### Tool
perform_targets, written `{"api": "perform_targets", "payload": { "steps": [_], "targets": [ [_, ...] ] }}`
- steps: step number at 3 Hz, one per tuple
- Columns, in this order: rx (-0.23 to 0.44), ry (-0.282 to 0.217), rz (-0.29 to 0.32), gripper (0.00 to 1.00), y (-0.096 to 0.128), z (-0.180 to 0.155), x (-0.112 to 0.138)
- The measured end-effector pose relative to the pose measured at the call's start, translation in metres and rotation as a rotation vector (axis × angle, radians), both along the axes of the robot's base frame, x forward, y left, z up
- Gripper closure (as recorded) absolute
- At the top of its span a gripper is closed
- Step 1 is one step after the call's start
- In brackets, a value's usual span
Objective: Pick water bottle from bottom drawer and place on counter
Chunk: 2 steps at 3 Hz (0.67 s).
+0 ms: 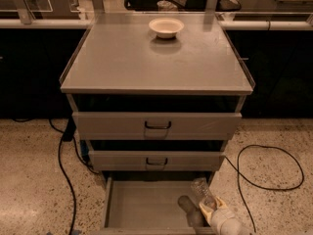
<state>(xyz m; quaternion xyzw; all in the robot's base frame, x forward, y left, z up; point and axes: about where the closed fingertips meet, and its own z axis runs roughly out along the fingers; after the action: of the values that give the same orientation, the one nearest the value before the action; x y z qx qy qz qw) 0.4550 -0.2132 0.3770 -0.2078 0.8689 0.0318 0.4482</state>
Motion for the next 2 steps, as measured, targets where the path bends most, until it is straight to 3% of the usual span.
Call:
{"api": "perform_targets", "payload": {
  "steps": [1,2],
  "targets": [
    [0.007,0.003,0.008,1.00,0.003,-0.003,0.000],
    [0.008,-0.050,-0.035,1.00,-0.008,0.016,-0.004]
  ]
}}
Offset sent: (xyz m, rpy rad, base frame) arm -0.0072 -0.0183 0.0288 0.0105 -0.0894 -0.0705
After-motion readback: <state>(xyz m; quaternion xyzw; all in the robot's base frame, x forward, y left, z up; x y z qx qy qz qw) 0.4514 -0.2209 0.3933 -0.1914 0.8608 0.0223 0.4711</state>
